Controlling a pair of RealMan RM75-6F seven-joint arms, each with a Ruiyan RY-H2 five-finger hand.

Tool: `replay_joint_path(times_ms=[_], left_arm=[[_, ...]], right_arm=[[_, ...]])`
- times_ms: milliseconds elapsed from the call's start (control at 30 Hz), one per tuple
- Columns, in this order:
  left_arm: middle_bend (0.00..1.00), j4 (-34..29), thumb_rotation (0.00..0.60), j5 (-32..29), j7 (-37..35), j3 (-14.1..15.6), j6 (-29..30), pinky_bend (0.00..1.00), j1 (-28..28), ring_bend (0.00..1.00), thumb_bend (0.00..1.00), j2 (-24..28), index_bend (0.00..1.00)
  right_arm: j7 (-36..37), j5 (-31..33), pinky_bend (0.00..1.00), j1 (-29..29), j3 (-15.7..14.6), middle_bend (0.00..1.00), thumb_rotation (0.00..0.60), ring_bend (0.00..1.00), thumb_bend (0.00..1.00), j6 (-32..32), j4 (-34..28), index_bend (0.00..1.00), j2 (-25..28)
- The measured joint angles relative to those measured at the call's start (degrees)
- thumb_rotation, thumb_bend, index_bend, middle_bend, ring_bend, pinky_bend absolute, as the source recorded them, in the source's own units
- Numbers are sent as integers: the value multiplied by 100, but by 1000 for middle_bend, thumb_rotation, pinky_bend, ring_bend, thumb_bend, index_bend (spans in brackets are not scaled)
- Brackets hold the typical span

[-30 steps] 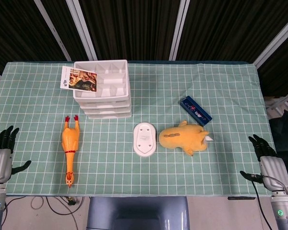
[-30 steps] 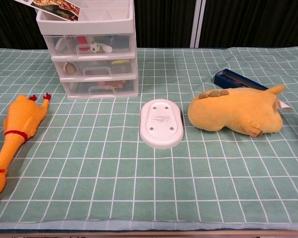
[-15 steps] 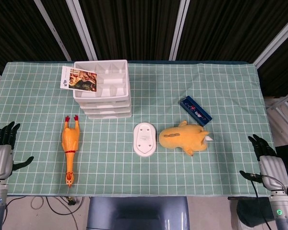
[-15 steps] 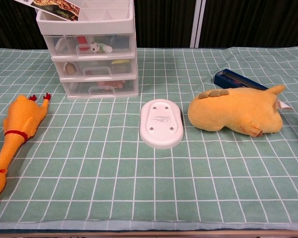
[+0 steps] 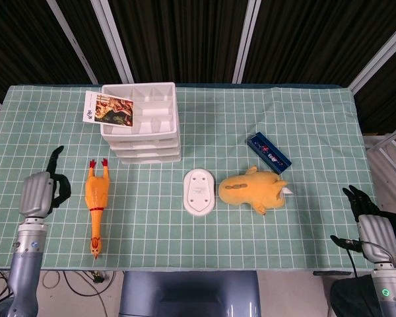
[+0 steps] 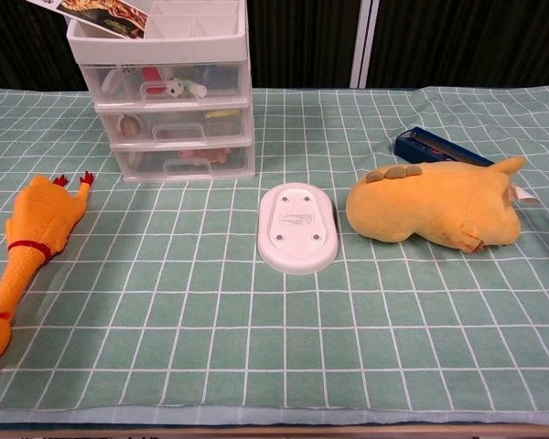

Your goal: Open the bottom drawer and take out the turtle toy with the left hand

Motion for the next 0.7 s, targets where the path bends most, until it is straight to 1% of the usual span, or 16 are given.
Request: replay_joint_path(times_ms=[167,333,500,700], left_arm=[[882,-372,600,-1229,10,-315,-551,1000,-395,924,697,-214,75],[887,-535,600,-2443,18,-613,-987,1000,-895,927,697,-502,75],[891,-512,600,-3386,-28,-831,-1244,1000,-1298,930,697,-772,76],[891,-176,600,-4427,-148,-1069,-1642,1000,-1770,931,697,-993,76]], right_arm=[[59,20,186,4,4,0,600,0,116,-26,8,0,6],[120,24,185,10,5,0,600,0,115,-49,9,0,18],[167,36,185,16,6,0,600,0,116,-76,5,0,30],[198,49,186,19,7,0,600,0,117,-93,-2,0,38]])
